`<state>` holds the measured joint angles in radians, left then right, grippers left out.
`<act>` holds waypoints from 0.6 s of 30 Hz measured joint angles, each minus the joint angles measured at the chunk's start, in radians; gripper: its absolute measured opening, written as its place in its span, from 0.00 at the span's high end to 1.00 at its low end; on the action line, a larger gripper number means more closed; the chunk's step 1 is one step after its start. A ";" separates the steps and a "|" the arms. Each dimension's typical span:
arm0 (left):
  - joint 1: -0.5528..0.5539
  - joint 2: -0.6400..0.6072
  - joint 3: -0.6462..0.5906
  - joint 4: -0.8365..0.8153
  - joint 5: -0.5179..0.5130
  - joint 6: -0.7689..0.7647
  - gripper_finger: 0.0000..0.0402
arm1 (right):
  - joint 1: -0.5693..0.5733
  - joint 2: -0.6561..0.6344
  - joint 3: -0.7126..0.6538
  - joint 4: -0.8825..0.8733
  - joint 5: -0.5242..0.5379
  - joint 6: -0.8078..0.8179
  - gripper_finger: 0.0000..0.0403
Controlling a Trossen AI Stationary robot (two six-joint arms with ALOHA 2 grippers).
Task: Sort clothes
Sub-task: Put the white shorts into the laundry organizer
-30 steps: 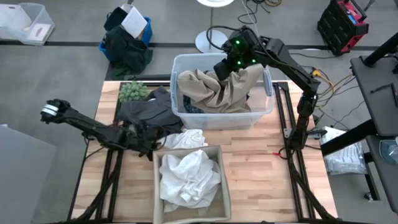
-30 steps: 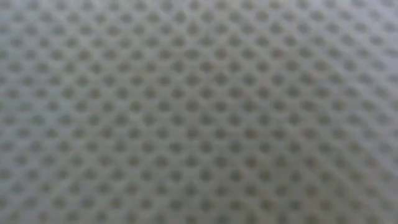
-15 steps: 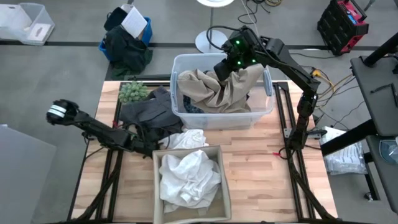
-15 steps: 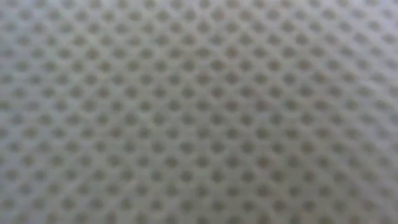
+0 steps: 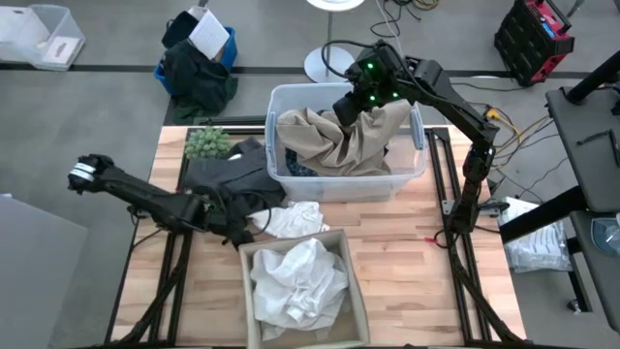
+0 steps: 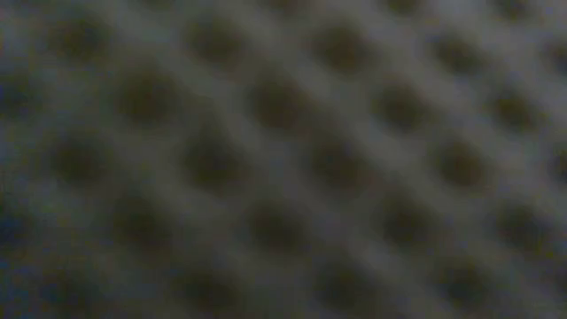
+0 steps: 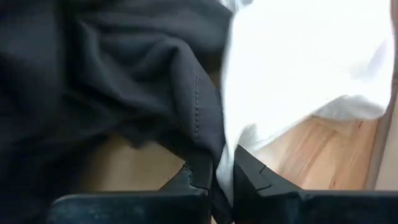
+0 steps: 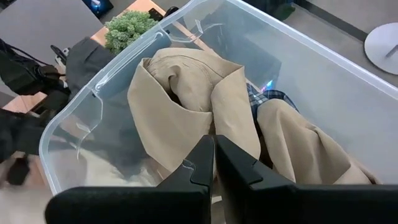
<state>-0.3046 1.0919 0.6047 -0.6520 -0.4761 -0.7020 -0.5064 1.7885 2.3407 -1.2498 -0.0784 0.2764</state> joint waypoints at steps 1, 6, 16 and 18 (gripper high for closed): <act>0.000 -0.015 0.036 -0.063 -0.014 0.005 0.99 | 0.000 0.000 -0.001 0.003 0.000 -0.004 0.98; 0.000 -0.076 0.192 -0.313 -0.058 0.022 0.99 | 0.000 0.000 -0.002 0.019 -0.002 -0.037 0.98; 0.002 -0.152 0.523 -0.398 -0.295 0.142 0.98 | 0.128 0.049 -0.007 0.253 -0.343 -0.193 0.84; 0.008 -0.151 0.584 -0.397 -0.330 0.175 0.98 | 0.184 0.077 -0.007 0.321 -0.344 -0.216 0.75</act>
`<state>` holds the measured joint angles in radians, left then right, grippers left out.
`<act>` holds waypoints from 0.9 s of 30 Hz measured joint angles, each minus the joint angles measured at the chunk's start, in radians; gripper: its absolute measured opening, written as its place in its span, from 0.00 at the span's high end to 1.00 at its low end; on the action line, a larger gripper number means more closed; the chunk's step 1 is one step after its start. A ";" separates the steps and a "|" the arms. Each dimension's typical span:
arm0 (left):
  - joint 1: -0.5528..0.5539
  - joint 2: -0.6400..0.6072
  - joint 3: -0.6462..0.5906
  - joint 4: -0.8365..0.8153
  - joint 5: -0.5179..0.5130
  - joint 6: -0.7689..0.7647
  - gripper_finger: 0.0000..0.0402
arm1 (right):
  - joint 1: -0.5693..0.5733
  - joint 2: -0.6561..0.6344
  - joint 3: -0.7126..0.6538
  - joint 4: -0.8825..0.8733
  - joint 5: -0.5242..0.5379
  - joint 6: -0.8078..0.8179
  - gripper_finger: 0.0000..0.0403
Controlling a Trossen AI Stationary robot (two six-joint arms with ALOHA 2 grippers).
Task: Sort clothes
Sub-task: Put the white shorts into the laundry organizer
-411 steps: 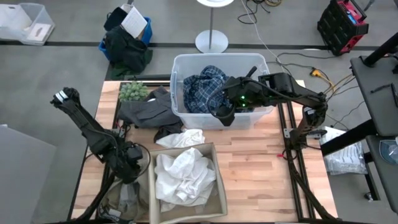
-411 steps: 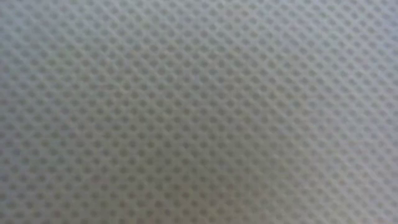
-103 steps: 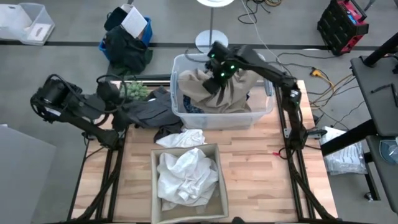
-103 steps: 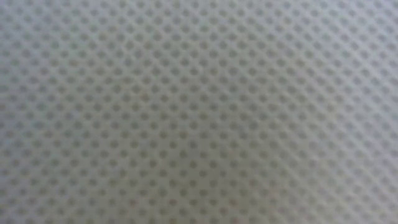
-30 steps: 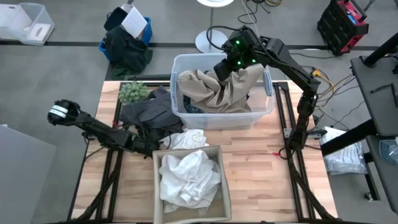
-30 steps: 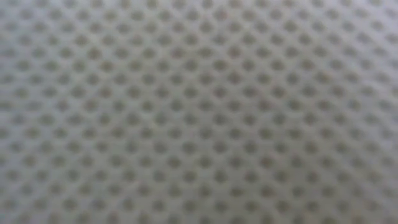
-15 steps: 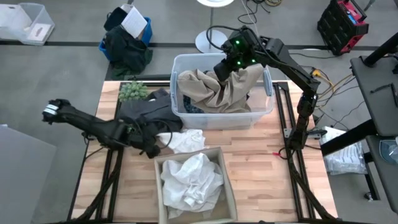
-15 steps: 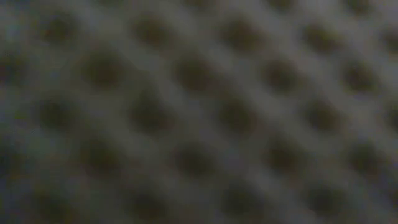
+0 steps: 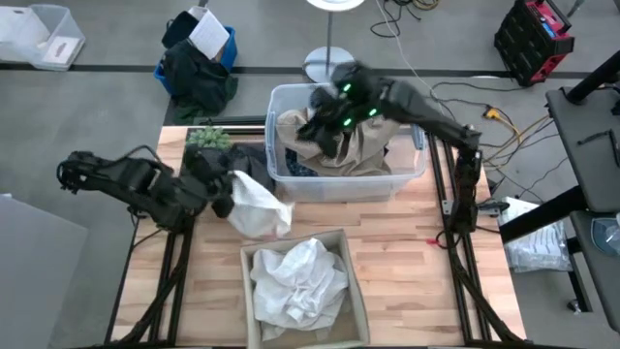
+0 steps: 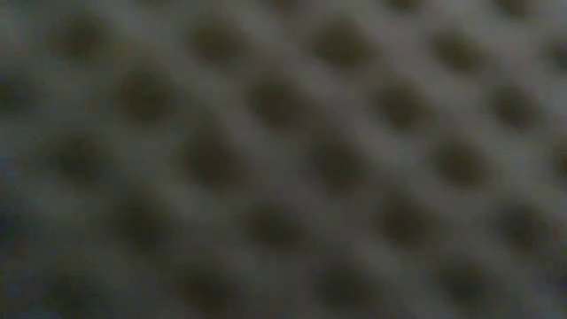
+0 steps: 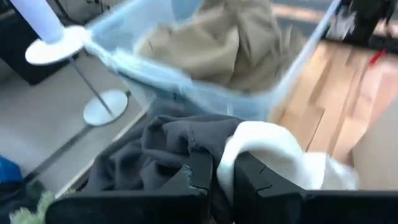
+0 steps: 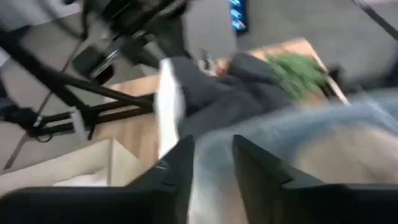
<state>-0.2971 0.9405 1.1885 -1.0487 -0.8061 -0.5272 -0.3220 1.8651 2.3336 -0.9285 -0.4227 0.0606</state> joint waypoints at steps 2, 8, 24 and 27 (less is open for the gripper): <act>0.004 0.005 0.049 -0.001 -0.006 0.026 0.98 | 0.055 0.024 -0.001 0.083 0.003 -0.032 0.66; 0.011 0.055 0.151 -0.002 -0.039 0.078 0.98 | 0.149 0.087 0.001 0.283 0.002 -0.015 0.46; 0.039 0.236 0.277 -0.020 -0.086 0.051 0.96 | 0.169 0.222 -0.001 0.343 0.004 0.080 0.58; 0.057 0.241 0.291 -0.069 -0.087 -0.009 0.91 | 0.171 0.210 -0.001 0.342 0.004 0.079 0.70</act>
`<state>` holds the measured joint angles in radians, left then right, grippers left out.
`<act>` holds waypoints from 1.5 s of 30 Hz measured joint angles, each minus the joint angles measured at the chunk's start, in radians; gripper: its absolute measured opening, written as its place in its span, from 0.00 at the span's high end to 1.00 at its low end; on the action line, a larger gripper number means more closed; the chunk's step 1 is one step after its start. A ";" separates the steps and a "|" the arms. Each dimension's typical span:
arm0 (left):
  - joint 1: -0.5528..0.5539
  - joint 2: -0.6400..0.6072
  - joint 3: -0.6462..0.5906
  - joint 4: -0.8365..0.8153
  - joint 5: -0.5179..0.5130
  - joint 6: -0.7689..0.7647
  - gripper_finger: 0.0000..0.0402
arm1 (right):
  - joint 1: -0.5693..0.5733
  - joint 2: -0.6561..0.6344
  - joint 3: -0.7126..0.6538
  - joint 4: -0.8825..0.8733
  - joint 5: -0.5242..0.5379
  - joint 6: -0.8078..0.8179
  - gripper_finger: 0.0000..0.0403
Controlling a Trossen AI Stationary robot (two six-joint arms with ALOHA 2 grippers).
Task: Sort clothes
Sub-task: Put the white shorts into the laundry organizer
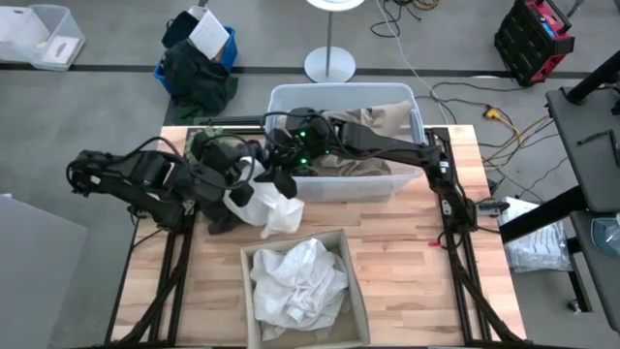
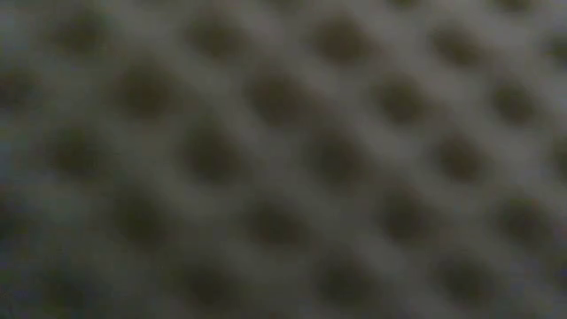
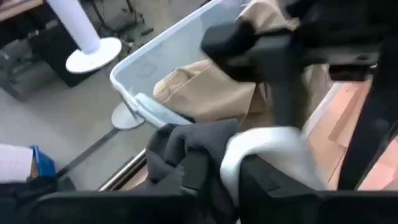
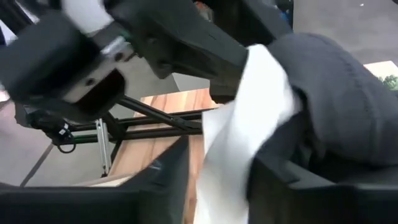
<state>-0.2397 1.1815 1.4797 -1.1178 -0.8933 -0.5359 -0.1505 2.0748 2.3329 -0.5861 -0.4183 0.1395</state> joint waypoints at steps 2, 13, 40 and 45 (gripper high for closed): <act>0.005 -0.007 0.009 -0.024 0.028 -0.022 0.84 | 0.000 -0.006 0.000 0.000 0.000 0.000 0.79; 0.006 -0.075 0.101 -0.196 0.067 0.002 0.46 | -0.005 -0.127 0.000 -0.096 0.014 -0.014 0.97; 0.017 -0.126 0.130 0.159 -0.030 0.427 0.48 | 0.231 -0.290 0.001 0.144 -0.285 0.629 0.91; 0.017 -0.131 0.130 0.157 0.048 0.428 0.48 | 0.234 -0.274 0.001 0.076 -0.276 0.637 0.73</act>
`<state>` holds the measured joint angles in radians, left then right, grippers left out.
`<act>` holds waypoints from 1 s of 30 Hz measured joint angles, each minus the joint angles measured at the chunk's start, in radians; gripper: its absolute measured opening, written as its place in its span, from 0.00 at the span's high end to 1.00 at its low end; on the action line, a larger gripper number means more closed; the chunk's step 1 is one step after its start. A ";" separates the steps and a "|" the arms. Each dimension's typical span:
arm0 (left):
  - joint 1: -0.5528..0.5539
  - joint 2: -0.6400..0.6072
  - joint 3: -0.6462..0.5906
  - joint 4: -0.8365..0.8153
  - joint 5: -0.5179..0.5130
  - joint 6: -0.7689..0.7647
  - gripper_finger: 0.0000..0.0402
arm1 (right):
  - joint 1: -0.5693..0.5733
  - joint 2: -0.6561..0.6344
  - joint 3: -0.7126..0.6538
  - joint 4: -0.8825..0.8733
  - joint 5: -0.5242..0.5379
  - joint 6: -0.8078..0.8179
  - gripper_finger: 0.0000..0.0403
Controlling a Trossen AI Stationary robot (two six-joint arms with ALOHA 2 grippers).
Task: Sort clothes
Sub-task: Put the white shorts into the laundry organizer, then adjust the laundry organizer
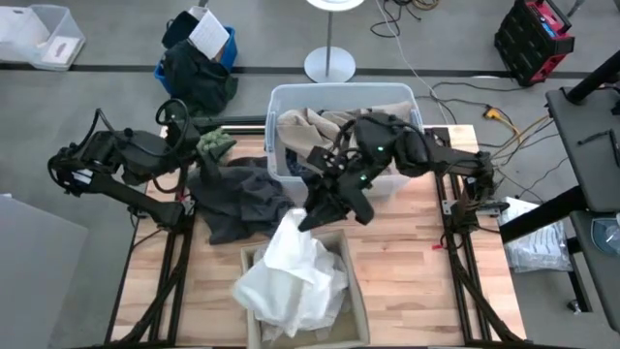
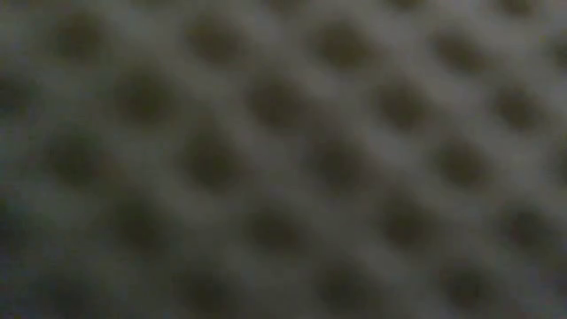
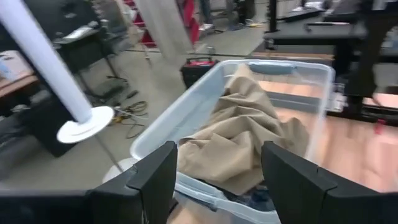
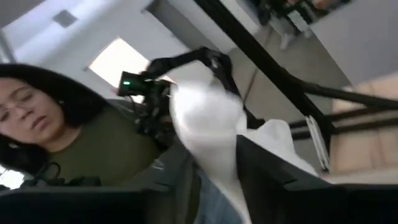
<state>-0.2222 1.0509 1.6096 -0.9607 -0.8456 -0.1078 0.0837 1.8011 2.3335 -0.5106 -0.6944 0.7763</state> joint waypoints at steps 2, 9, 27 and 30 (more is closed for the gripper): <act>0.000 0.000 0.000 -0.007 0.031 0.000 0.48 | 0.000 0.000 0.000 -0.053 0.006 -0.005 0.66; 0.000 0.002 0.000 -0.032 0.055 -0.032 0.48 | 0.003 -0.006 0.002 -0.640 0.086 -0.239 0.54; 0.000 0.107 -0.002 -0.124 0.133 -0.129 0.48 | -0.020 0.301 -0.003 -1.063 0.281 -0.704 0.97; 0.000 0.124 -0.002 -0.194 0.133 -0.137 0.48 | -0.040 0.295 -0.006 -1.060 0.310 -0.664 0.97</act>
<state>-0.2226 1.1752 1.6077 -1.1549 -0.7131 -0.2447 0.0434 2.0966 2.3278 -1.5703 -0.3845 0.1121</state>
